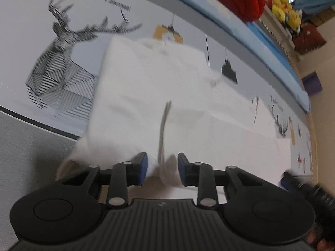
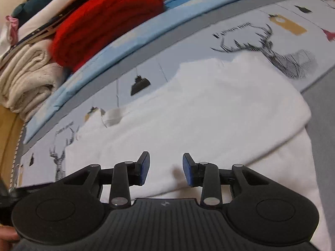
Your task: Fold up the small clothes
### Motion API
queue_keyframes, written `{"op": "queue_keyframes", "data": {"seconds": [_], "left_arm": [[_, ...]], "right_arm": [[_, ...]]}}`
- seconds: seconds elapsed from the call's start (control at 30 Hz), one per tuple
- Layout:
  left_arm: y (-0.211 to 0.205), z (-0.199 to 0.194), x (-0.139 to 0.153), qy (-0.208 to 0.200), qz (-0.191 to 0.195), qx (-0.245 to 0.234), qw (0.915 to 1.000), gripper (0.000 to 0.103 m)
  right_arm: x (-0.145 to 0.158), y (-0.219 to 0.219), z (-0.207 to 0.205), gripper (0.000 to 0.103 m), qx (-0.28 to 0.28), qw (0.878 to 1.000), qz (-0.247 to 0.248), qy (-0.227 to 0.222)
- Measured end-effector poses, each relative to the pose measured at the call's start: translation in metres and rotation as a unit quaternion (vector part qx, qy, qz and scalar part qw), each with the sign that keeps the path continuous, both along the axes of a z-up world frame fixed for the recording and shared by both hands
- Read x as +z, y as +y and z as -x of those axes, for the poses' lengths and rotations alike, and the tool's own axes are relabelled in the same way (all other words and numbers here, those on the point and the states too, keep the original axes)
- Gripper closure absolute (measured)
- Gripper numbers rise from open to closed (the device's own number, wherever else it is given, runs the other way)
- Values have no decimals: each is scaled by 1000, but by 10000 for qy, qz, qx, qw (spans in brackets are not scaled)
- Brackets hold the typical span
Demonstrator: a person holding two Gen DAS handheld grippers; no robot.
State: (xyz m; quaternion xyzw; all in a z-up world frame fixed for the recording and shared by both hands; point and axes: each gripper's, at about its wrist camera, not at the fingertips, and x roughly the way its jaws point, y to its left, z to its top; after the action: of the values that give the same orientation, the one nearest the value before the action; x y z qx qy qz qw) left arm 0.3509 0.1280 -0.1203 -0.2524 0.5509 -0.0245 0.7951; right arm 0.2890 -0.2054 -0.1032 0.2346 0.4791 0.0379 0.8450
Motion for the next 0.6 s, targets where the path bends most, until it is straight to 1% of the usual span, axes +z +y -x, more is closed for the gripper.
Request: {"op": "queue_keyframes", "data": {"seconds": [0.03, 0.07, 0.13, 0.17, 0.23, 0.3, 0.33, 0.37, 0.4, 0.43, 0.47, 0.5, 0.53, 0.57, 0.6], "left_arm": [[-4, -1, -2, 7, -54, -73, 10000, 81], [-10, -1, -4, -9, -155, -171, 9997, 83], [-16, -1, -4, -77, -329, -274, 9991, 98], [-17, -1, -2, -144, -395, -277, 9987, 100], [-13, 1, 15, -462, -538, -182, 9973, 100], [-1, 8, 44, -891, -693, 230, 9933, 101], [4, 13, 57, -1014, -1036, 472, 9883, 101], [10, 17, 66, -1052, -1499, 721, 9804, 100], [17, 19, 68, -974, -1786, 950, 9745, 100], [26, 21, 66, -830, -1829, 1144, 9729, 100], [36, 21, 59, -611, -1666, 1222, 9765, 100], [40, 20, 52, -471, -1461, 1125, 9817, 99], [39, 17, 48, -396, -1383, 1011, 9844, 98], [37, 16, 47, -394, -1427, 932, 9846, 93], [36, 15, 47, -423, -1491, 909, 9837, 81]], "right_arm": [[4, -3, -2, 66, -16, 9999, 61, -85], [5, -6, -3, 66, -94, 9997, 164, -177], [7, -18, -8, 66, -329, 9990, 245, -201], [6, -25, -12, 66, -459, 9986, 198, -166], [5, -35, -15, 66, -614, 9979, 138, -133], [5, -42, -15, 66, -729, 9970, 213, -176], [5, -45, -14, 66, -790, 9964, 255, -188], [4, -48, -14, 66, -835, 9960, 268, -172], [2, -50, -15, 66, -877, 9957, 255, -133], [-1, -52, -15, 66, -928, 9954, 220, -69], [-4, -54, -16, 66, -981, 9950, 183, 2], [-7, -57, -15, 66, -1053, 9943, 150, 85], [-11, -59, -15, 66, -1125, 9934, 140, 177], [-15, -60, -15, 66, -1189, 9924, 139, 286], [-20, -62, -16, 66, -1268, 9911, 122, 399]]}}
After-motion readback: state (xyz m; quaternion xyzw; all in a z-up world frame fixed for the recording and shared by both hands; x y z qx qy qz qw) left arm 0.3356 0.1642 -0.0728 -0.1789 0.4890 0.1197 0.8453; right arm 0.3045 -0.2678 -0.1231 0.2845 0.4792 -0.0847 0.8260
